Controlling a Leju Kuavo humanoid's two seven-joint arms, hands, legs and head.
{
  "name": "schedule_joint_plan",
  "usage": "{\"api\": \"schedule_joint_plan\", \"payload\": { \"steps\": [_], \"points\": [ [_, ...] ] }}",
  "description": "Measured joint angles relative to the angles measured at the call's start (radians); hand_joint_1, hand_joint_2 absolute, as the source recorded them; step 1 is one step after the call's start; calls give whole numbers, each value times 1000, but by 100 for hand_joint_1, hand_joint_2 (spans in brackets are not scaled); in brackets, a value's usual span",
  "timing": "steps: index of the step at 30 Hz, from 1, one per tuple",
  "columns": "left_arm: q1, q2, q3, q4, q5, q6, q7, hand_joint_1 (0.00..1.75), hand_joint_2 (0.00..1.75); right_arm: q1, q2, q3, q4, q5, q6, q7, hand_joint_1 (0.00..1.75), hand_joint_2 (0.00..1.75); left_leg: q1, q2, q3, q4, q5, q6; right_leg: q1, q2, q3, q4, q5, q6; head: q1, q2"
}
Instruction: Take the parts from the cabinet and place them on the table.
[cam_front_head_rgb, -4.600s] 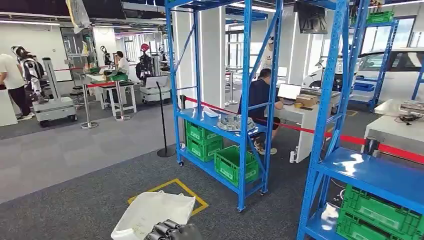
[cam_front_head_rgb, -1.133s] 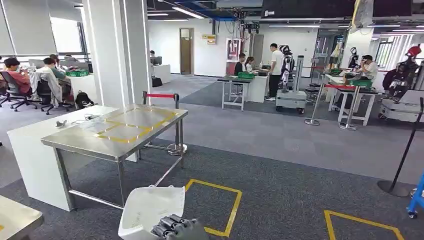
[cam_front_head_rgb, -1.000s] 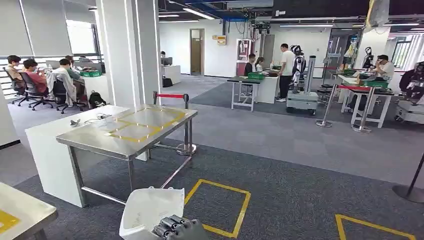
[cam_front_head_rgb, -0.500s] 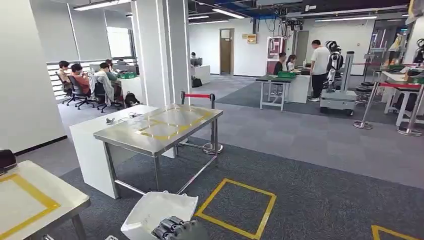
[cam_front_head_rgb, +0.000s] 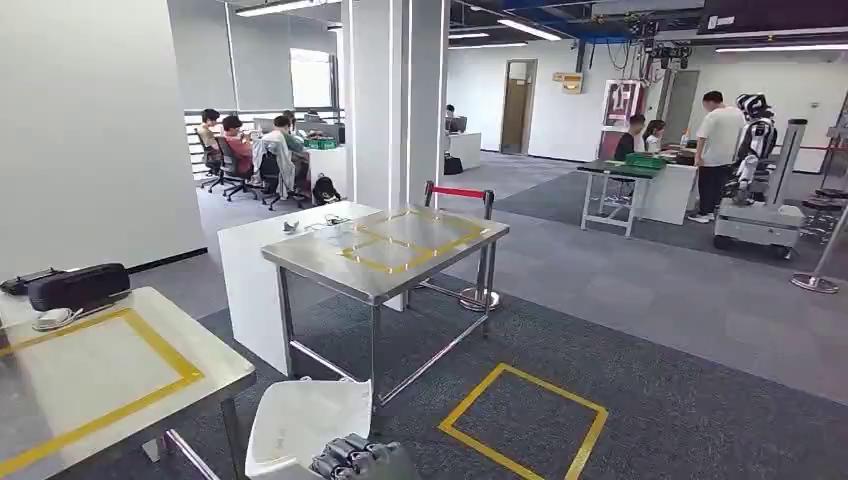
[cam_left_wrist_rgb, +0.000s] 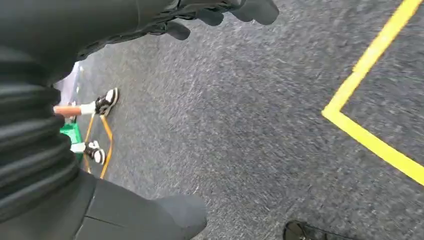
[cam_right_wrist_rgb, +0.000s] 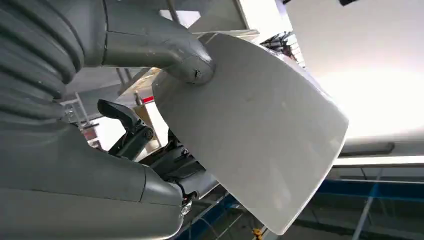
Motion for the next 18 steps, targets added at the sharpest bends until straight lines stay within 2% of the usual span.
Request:
{"api": "schedule_joint_plan", "payload": {
  "steps": [1, 2, 3, 4, 6, 7, 8, 9, 10, 11, 12, 13, 14, 15, 16, 17, 18],
  "points": [
    [0, 0, 0, 0, -2, 0, 0, 0, 175, 0, -1, 0, 0, 0, 0, 1, 175, 175, 0, -13, 1, 0, 1, -2, 0, 13, 52, -102, 49, -7, 0, 0],
    [0, -2, 0, 0, -2, 0, 0, 0, 175, -1, -1, 0, 0, 0, -1, 2, 175, 175, 3, -24, 0, 0, 4, -6, 2, 50, 100, -200, 85, -16, 0, 0],
    [0, -7, 0, 0, -2, 0, 0, 0, 175, 1, -2, 0, 0, 0, -3, 3, 175, 175, 1, -30, -5, 0, 7, -13, 3, 78, 108, -220, 73, -16, -3, 0],
    [-1, -6, 0, 0, -2, 0, 0, 0, 175, 1, -5, 0, 0, 0, -6, 3, 175, 175, 5, -39, -9, -1, 10, -20, 10, 68, 107, -230, 82, -19, 1, 0],
    [2, -6, 0, 0, -2, 1, -3, 0, 175, 3, -9, 0, 0, 2, -10, 9, 175, 175, 9, -54, -11, -11, 18, -32, 13, 53, 104, -228, 83, -22, 1, 0],
    [4, -5, 0, 0, -2, 0, -3, 0, 175, 3, -9, 0, -3, 3, -11, 9, 175, 175, 3, -64, -14, -16, 22, -41, 6, 41, 107, -239, 90, -30, 0, 0],
    [4, -6, 0, 1, -1, 0, -3, 0, 175, 3, -8, 0, -7, 4, -13, 9, 175, 175, 5, -42, -20, -5, 13, -39, 0, 24, 113, -251, 98, -34, 0, 0],
    [2, -8, 0, 1, -1, 0, -3, 0, 175, 3, -8, 0, -8, 5, -16, 9, 175, 175, -3, 6, -37, 32, -17, -39, 0, 16, 113, -256, 100, -44, -5, 0],
    [1, -7, 0, 1, -1, 0, -3, 0, 175, 5, -9, 0, -10, 6, -16, 9, 175, 175, -3, 32, -66, 98, -56, -42, 1, 4, 113, -256, 100, -46, -5, 0],
    [0, -6, 0, 1, 0, 0, -3, 0, 175, 10, -10, 0, -10, 8, -16, 10, 175, 175, -2, 45, -102, 183, -97, -46, 3, -10, 112, -255, 99, -47, -5, 0],
    [1, -5, 0, 1, 2, 0, -3, 0, 175, 16, -10, 0, -10, 10, -16, 11, 175, 175, -2, 49, -132, 255, -126, -49, 3, -23, 111, -254, 98, -48, -5, 0],
    [3, -5, 0, 1, 5, 0, -3, 0, 175, 21, -10, 0, -10, 10, -15, 11, 175, 175, -2, 50, -148, 295, -135, -52, 3, -35, 109, -252, 98, -48, -6, 0],
    [6, -5, 0, 1, 7, 0, -5, 0, 175, 24, -10, 0, -10, 10, -15, 13, 175, 175, 0, 52, -136, 279, -117, -55, 2, -48, 108, -251, 97, -48, -6, 0],
    [8, -4, 0, 1, 8, 0, -7, 0, 175, 24, -10, 0, -10, 10, -15, 12, 175, 175, 1, 57, -105, 226, -86, -56, 2, -58, 107, -248, 96, -47, -6, 0],
    [8, -3, 0, 1, 9, 0, -8, 0, 175, 23, -10, 0, -11, 10, -15, 12, 175, 175, 2, 69, -48, 127, -42, -58, 0, -70, 107, -244, 93, -42, -6, 0],
    [7, -2, 0, 0, 10, 0, -10, 0, 175, 23, -9, 0, -12, 11, -14, 12, 175, 175, 2, 99, 6, 34, -10, -59, 0, -78, 108, -238, 90, -37, -6, 0],
    [5, -3, 0, 1, 10, 0, -12, 0, 175, 23, -10, 0, -15, 11, -15, 12, 175, 175, -7, 140, 22, -3, -29, -50, 7, -84, 106, -232, 85, -30, -7, 0]
  ]
}}
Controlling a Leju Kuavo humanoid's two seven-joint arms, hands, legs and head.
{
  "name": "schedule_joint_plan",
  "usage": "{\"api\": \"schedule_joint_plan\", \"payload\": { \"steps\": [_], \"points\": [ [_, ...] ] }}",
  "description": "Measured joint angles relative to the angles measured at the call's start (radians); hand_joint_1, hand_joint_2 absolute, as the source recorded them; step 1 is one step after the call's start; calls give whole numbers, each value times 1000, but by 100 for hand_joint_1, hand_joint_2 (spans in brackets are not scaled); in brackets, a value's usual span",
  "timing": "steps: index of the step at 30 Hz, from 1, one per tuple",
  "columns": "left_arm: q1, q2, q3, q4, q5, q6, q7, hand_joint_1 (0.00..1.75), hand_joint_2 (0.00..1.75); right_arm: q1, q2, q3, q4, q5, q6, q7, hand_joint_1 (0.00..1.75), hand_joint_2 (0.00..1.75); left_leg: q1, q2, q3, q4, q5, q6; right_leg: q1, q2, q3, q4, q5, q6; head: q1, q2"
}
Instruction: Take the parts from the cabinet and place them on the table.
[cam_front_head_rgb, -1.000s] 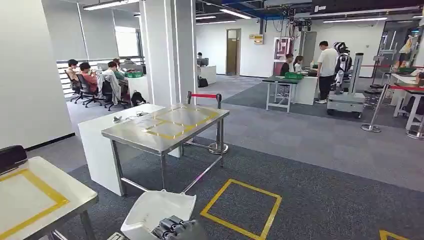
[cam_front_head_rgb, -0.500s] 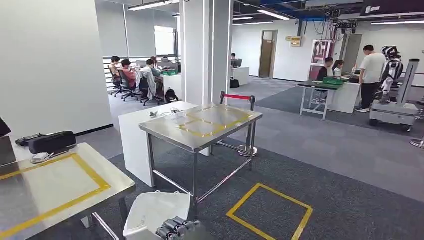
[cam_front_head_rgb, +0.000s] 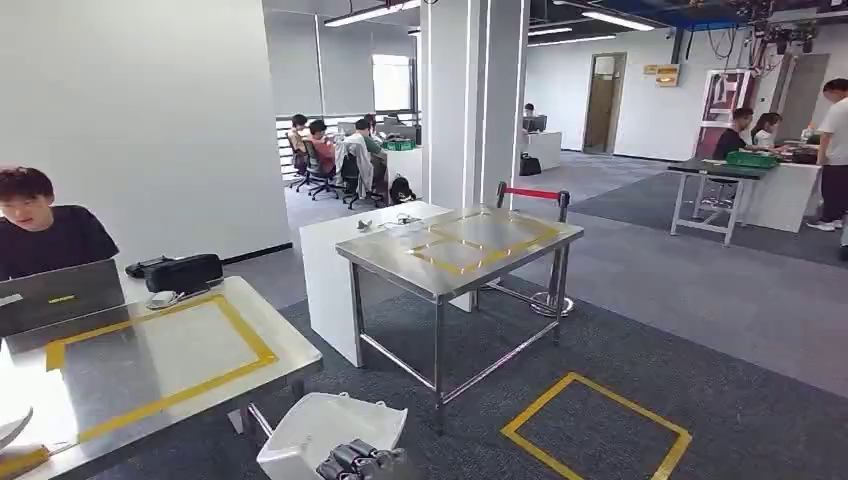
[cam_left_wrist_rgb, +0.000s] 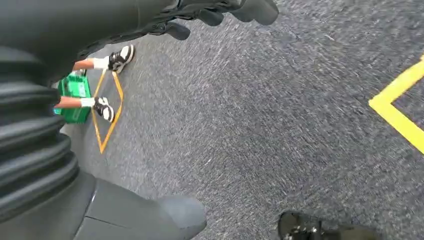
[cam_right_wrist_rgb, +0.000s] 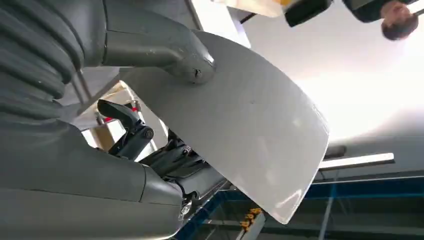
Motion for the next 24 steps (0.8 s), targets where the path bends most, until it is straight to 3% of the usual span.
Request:
{"api": "schedule_joint_plan", "payload": {
  "steps": [1, 4, 5, 6, 7, 8, 9, 10, 11, 12, 13, 14, 15, 17, 19, 20, 21, 22, 24],
  "points": [
    [-1, 0, 0, -1, 0, 0, -2, 0, 175, -1, 0, 0, -2, 0, 2, 0, 175, 175, 3, -15, 4, -3, 11, 15, 4, -6, -2, 5, -4, 5, 1, 0],
    [5, 0, 0, 0, 5, -2, -8, 0, 175, -1, 0, 0, -6, 1, 2, 0, 175, 175, 0, -47, -7, 2, 13, 32, 4, -32, 1, 3, -3, 15, 4, 0],
    [6, 0, 0, 0, 6, -2, -9, 0, 175, -2, 0, 0, -8, 2, 2, 0, 175, 175, 8, -55, -5, -3, 19, 40, 1, -26, 0, 9, -10, 23, 3, 0],
    [6, -1, 0, 0, 6, -2, -11, 0, 175, -2, 0, 0, -11, 1, 2, -1, 175, 175, 9, -63, -8, -3, 22, 44, -4, 21, -9, 37, -33, 31, 5, 0],
    [5, -1, 0, 0, 6, -2, -15, 0, 175, -3, -1, 0, -11, 1, 3, -3, 175, 175, 11, -71, -10, -3, 24, 48, -8, 57, -37, 102, -75, 38, 6, 0],
    [3, -1, 0, 0, 6, -2, -16, 0, 175, -2, -4, 0, -11, -1, 7, -3, 175, 175, 12, -82, -14, -3, 26, 51, -11, 74, -77, 188, -117, 42, 6, 0],
    [3, -1, 0, 0, 6, -2, -17, 0, 175, -2, -7, 0, -11, -3, 8, -5, 175, 175, 11, -94, -17, -1, 27, 51, -12, 78, -118, 272, -150, 44, 7, 0],
    [4, -1, 0, 0, 6, -2, -17, 0, 175, -3, -10, 0, -11, -6, 9, -6, 175, 175, 11, -106, -20, 0, 28, 50, -12, 78, -145, 324, -161, 44, 7, 0],
    [5, -1, 0, 0, 6, -2, -17, 0, 175, -3, -11, 0, -11, -10, 12, -10, 175, 175, 11, -117, -22, 2, 29, 49, -12, 79, -146, 323, -147, 43, 8, 0],
    [6, -1, 0, 0, 6, -2, -18, 0, 175, -3, -12, 0, -11, -12, 12, -11, 175, 175, 11, -129, -22, 3, 29, 48, -13, 81, -124, 277, -112, 40, 8, 0],
    [5, -2, 0, 1, 6, -2, -19, 0, 175, -6, -13, 0, -11, -14, 12, -12, 175, 175, 11, -142, -21, 3, 30, 47, -13, 87, -81, 191, -64, 35, 8, 0],
    [4, -3, 0, 1, 6, -2, -20, 0, 175, -8, -13, 0, -11, -15, 12, -12, 175, 175, 12, -155, -20, 3, 32, 44, -13, 105, -31, 87, -16, 29, 8, 0],
    [3, -7, 0, 1, 6, -2, -21, 0, 175, -10, -14, 0, -11, -17, 11, -11, 175, 175, 16, -163, -23, 3, 34, 40, -14, 152, 1, 14, -8, 21, 8, 0],
    [2, -8, 0, 1, 5, 0, -21, 0, 175, -10, -16, 0, -11, -19, 9, -5, 175, 175, 14, -180, -31, 0, 40, 23, -7, 136, 0, 8, -6, 24, 9, 0],
    [6, -8, 0, 1, 5, 0, -21, 0, 175, -10, -17, 0, -12, -19, 8, -3, 175, 175, 18, -194, -32, -11, 47, 8, -3, 125, -1, 8, -4, 16, 7, 0],
    [8, -5, 0, 1, 3, 2, -17, 0, 175, -11, -16, 0, -12, -19, 6, -2, 175, 175, 15, -191, -38, -10, 47, 3, -14, 110, 3, -8, 7, 6, 7, 0],
    [9, -8, 0, 2, 0, 2, -16, 0, 175, -10, -16, 0, -12, -19, 5, -2, 175, 175, 11, -139, -43, 7, 33, 3, -13, 100, 6, -15, 10, 0, 5, 0],
    [7, -8, 0, 2, -2, 4, -15, 0, 175, -11, -16, 0, -12, -19, 2, 0, 175, 175, 10, -105, -65, 57, -5, 0, -12, 91, 6, -15, 11, -8, 3, 0],
    [5, -7, 0, 2, -2, 8, -14, 0, 175, -5, -18, -1, -12, -19, -3, 0, 175, 175, 10, -89, -131, 211, -85, -7, -7, 68, 4, -14, 9, -10, 2, 0]
  ]
}}
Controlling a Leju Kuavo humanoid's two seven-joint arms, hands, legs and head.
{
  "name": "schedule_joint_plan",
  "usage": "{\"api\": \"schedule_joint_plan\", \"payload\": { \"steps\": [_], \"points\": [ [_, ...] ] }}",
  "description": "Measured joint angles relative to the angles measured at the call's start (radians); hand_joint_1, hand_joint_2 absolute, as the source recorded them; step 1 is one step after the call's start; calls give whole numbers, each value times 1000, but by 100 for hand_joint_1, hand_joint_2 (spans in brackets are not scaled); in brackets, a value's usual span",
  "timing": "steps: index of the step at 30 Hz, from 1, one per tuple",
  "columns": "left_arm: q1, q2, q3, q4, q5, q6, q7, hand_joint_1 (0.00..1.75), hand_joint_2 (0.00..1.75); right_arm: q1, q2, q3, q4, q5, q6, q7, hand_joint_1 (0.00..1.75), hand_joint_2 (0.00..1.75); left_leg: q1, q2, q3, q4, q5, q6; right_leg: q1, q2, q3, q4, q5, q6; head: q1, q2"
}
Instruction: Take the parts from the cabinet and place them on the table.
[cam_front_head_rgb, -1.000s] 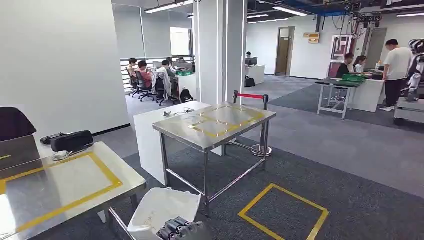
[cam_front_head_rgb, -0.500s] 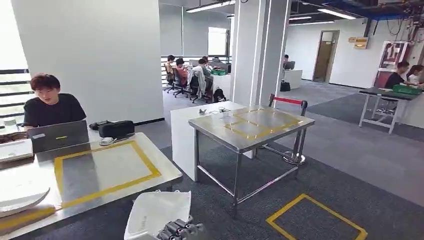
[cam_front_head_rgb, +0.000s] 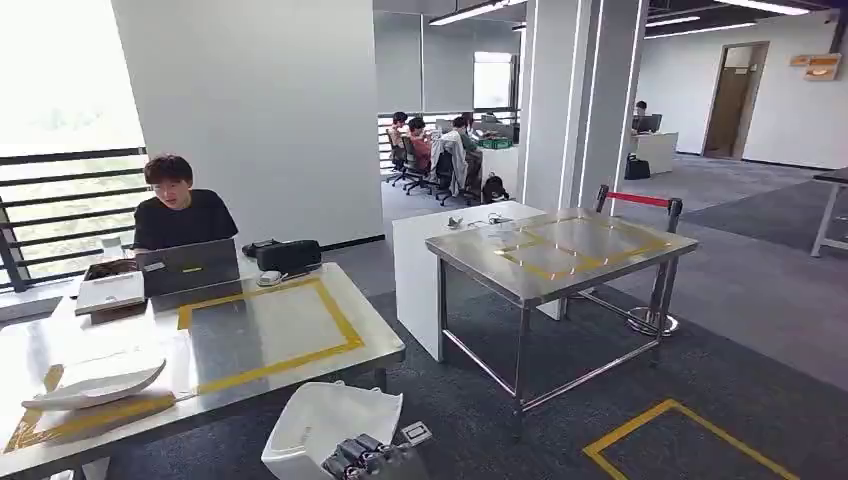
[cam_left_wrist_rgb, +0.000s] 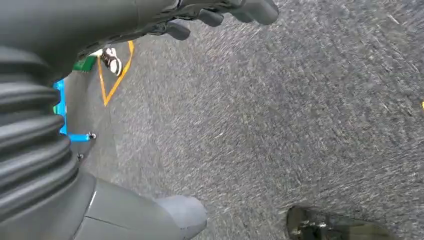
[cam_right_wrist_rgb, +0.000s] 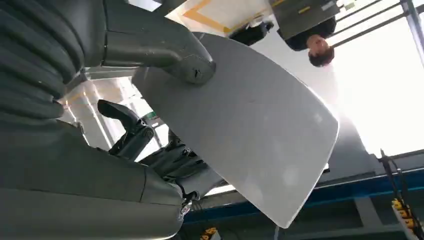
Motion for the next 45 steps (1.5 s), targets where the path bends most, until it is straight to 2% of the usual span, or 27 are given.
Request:
{"api": "schedule_joint_plan", "payload": {
  "steps": [1, 2, 3, 4, 5, 6, 7, 8, 10, 11, 12, 13, 14, 15, 16, 17, 18, 19, 21, 22, 23, 24, 25, 28, 31, 35, 45],
  "points": [
    [0, 0, 0, 0, 0, 0, 1, 0, 175, 3, -1, 0, 0, 0, -1, 0, 175, 175, 0, 0, -27, 64, -23, -2, 1, -11, -1, 0, 0, 0, 0, 0],
    [2, 1, 0, 0, 0, 0, 2, 0, 175, 5, -2, 0, 0, 0, -1, 0, 175, 175, 0, 1, -33, 86, -21, -3, 3, -24, -1, 1, 0, -1, 0, 0],
    [4, 2, 0, 0, 0, 0, 2, 0, 175, 5, -3, 0, 0, 0, -2, 0, 175, 175, 0, 3, -12, 53, 4, -2, 3, -35, -1, 2, -1, -1, 0, 0],
    [5, 3, 0, 0, -1, 0, 2, 0, 175, 5, -3, 0, 0, 0, -2, 0, 175, 175, 0, 8, 32, -22, 44, -2, 3, -45, -1, 4, -2, 1, 0, 0],
    [4, 4, 0, 0, -1, 1, 2, 0, 175, 4, -3, 0, 0, 0, -3, -2, 175, 175, 0, 23, 84, -116, 84, -1, 2, -55, 0, 7, -5, 3, 0, 0],
    [3, 5, 0, 0, -1, 1, 3, 0, 175, 3, -3, 0, 0, 0, -5, -3, 175, 175, -3, 71, 128, -204, 99, 2, 5, -64, 0, 14, -9, 9, 0, 0],
    [-1, 6, 0, 0, -1, 2, 6, 0, 175, 3, -4, -1, 0, -2, -8, -3, 175, 175, -11, 81, 135, -210, 93, 19, 13, -72, -3, 18, -13, 15, -1, 0],
    [-2, 6, 0, 0, -2, 3, 7, 0, 175, 3, -4, -1, 0, -4, -12, -5, 175, 175, -11, 65, 129, -209, 96, 28, 14, -76, -4, 19, -11, 18, 1, 0],
    [0, 8, 0, 0, -1, 6, 9, 0, 175, 3, -4, -1, 0, -12, -19, -10, 175, 175, -12, 48, 121, -207, 98, 37, 14, -92, -2, 16, -10, 23, 2, 0],
    [0, 8, 0, 0, -1, 9, 10, 0, 175, 2, -4, -1, 0, -14, -23, -16, 175, 175, -9, 38, 122, -212, 103, 45, 13, -102, -1, 19, -13, 29, 1, 0],
    [0, 7, 0, 0, -1, 12, 11, 0, 175, 1, -4, -1, 1, -20, -24, -22, 175, 175, -4, 30, 123, -214, 107, 51, 5, -61, -4, 33, -25, 39, 2, 0],
    [-3, 8, 0, 0, -1, 13, 13, 0, 175, -1, -4, -1, 2, -25, -27, -25, 175, 175, -1, 21, 120, -215, 110, 56, 3, -17, -23, 73, -56, 45, 3, 0],
    [-6, 9, 0, -1, -1, 16, 15, 0, 175, -2, -5, -1, 4, -29, -29, -27, 175, 175, 0, 12, 116, -214, 111, 58, 1, 6, -58, 150, -100, 51, 5, 0],
    [-7, 9, 0, -1, -1, 19, 17, 0, 175, -1, -5, -1, 8, -32, -29, -27, 175, 175, 0, 0, 113, -214, 113, 60, -2, 11, -100, 241, -141, 54, 5, 0],
    [-6, 9, 0, -1, -1, 21, 17, 0, 175, -1, -5, -1, 13, -32, -30, -27, 175, 175, 0, -12, 109, -213, 114, 60, -3, 11, -137, 316, -166, 55, 5, 0],
    [-5, 10, 0, -1, 0, 22, 17, 0, 175, -1, -5, -1, 16, -33, -31, -27, 175, 175, 0, -20, 107, -211, 115, 59, -4, 11, -153, 347, -166, 55, 6, 0],
    [-4, 10, 0, -1, 0, 24, 18, 0, 175, -1, -5, -1, 20, -35, -32, -26, 175, 175, 0, -27, 106, -209, 115, 59, -4, 11, -145, 328, -144, 53, 6, 0],
    [-3, 10, 0, -1, 1, 25, 18, 0, 175, -1, -5, -1, 23, -34, -35, -22, 175, 175, 1, -36, 107, -208, 115, 59, -4, 13, -113, 263, -101, 50, 6, 0],
    [-3, 10, 0, -1, 2, 30, 18, 0, 175, -1, 2, -7, 26, -30, -41, -14, 175, 175, 1, -51, 109, -206, 116, 54, -4, 24, -18, 70, -11, 38, 6, 0],
    [-3, 10, 0, -1, 3, 31, 19, 0, 175, -1, 5, -12, 27, -28, -44, -15, 175, 175, -3, -54, 106, -206, 117, 47, -1, 37, -1, 29, -23, 36, 5, 0],
    [-4, 10, 0, -1, 6, 33, 21, 0, 175, 0, 10, -15, 27, -24, -46, -18, 175, 175, -4, -58, 103, -205, 119, 38, 0, 35, -5, 24, -15, 36, 6, 0],
    [-3, 12, 0, -2, 8, 36, 24, 0, 175, 4, 13, -17, 27, -21, -48, -21, 175, 175, -6, -57, 100, -202, 114, 36, -3, 34, -7, 18, -12, 40, 4, 0],
    [-3, 14, 0, -2, 8, 37, 26, 0, 175, 6, 15, -19, 28, -19, -50, -26, 175, 175, -4, -54, 101, -205, 114, 51, -1, 34, -8, 20, -12, 43, 4, 0],
    [-4, 11, 0, -2, 11, 40, 29, 0, 175, 7, 24, -26, 31, -14, -54, -35, 175, 175, -3, -52, 105, -216, 123, 38, 1, 35, -10, 20, -8, 34, 3, 0],
    [-4, 12, 0, -2, 11, 45, 29, 0, 175, 6, 29, -31, 33, -14, -54, -38, 175, 175, -3, -52, 106, -223, 129, 29, 1, 35, -12, 21, -7, 30, 3, 0],
    [-2, 12, 0, -2, 18, 45, 32, 0, 175, 6, 39, -36, 39, -14, -54, -41, 175, 175, -3, -52, 106, -225, 131, 25, 2, 35, -14, 22, -6, 26, 3, 0],
    [-2, 11, 3, -2, 21, 66, 99, 0, 175, 3, 53, -47, 45, -14, -53, -55, 175, 175, -3, -52, 104, -222, 131, 23, 1, 34, -14, 22, -6, 26, 3, 0]
  ]
}}
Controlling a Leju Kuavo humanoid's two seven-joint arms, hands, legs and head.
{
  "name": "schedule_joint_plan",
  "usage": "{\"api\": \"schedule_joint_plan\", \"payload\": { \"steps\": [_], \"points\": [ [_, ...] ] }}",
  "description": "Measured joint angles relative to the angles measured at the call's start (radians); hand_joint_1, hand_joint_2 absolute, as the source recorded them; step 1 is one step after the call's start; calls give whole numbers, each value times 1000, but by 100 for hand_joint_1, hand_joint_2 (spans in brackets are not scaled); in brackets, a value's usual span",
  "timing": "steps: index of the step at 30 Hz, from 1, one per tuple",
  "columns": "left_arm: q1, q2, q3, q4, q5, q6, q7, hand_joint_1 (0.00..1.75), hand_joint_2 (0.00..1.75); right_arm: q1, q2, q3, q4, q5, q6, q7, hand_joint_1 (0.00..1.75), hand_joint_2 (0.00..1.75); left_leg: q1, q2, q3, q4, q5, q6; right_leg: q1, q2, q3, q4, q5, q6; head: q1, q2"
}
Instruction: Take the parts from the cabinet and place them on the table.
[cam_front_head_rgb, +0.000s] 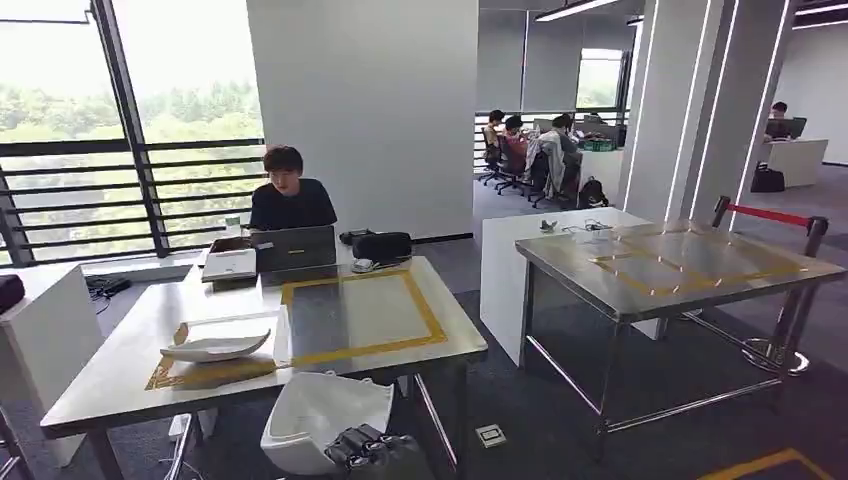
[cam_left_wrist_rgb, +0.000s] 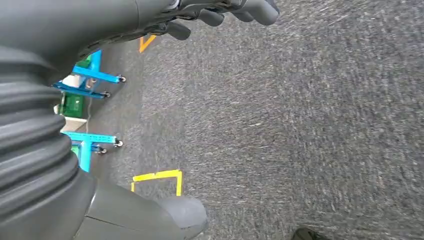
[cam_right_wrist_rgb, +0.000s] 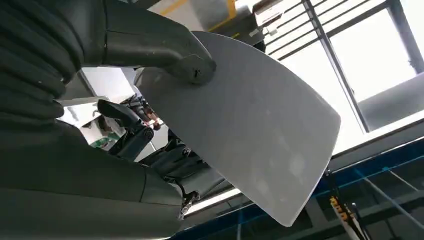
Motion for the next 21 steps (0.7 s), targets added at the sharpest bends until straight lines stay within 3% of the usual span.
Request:
{"api": "schedule_joint_plan", "payload": {
  "steps": [21],
  "points": [
    [-22, -6, 0, 0, -22, 9, 46, 0, 175, -23, 21, -1, 35, -4, -5, 4, 175, 175, 0, 0, -1, 3, 0, 0, 0, 0, 0, 0, 2, 2, 0, 0]
  ]
}}
